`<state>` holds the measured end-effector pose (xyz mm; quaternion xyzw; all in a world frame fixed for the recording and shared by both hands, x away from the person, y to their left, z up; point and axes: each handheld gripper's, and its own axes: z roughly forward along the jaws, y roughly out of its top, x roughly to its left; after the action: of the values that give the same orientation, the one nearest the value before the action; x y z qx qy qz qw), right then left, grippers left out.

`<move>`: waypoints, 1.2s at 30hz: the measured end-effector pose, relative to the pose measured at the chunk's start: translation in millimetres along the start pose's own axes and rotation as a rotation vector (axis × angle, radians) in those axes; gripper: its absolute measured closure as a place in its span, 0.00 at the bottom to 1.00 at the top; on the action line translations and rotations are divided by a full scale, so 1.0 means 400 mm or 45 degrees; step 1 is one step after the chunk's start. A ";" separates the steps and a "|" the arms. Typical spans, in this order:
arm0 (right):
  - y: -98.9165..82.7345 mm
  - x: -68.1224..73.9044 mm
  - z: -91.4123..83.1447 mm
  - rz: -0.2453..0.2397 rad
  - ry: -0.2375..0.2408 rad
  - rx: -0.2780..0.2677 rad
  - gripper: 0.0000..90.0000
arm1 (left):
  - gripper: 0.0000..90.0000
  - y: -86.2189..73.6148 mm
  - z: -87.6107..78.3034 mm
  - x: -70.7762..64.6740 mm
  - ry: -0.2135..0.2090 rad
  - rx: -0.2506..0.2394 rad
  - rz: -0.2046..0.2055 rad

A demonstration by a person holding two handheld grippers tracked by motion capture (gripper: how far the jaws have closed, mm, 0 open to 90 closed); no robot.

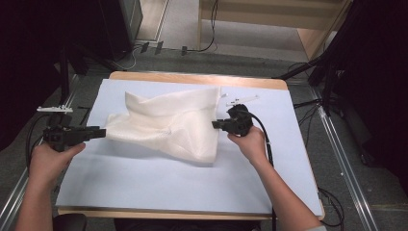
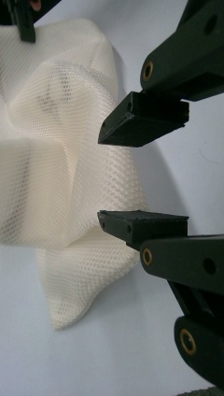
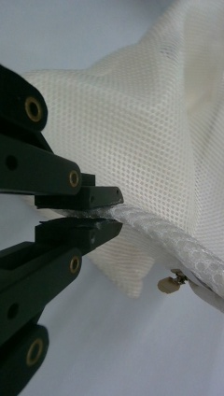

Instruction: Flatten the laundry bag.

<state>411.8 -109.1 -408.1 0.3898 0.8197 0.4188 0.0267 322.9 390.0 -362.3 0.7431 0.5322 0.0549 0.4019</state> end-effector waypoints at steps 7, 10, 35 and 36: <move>-0.090 -0.014 -0.081 0.029 0.007 0.031 0.96 | 0.62 0.021 0.030 -0.019 -0.018 0.013 0.023; -0.124 -0.022 -0.111 0.059 0.011 0.024 0.96 | 0.62 0.033 0.044 -0.025 -0.022 0.028 0.035; -0.181 -0.106 -0.199 0.086 -0.133 -0.069 0.63 | 0.58 0.150 0.253 0.013 -0.025 0.126 0.088; -0.171 -0.121 -0.200 0.089 -0.140 -0.089 0.62 | 0.57 0.152 0.261 0.017 -0.021 0.128 0.086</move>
<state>373.6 -218.0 -418.0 0.4397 0.7877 0.4257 0.0707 424.6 332.8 -394.9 0.7802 0.5057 0.0355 0.3664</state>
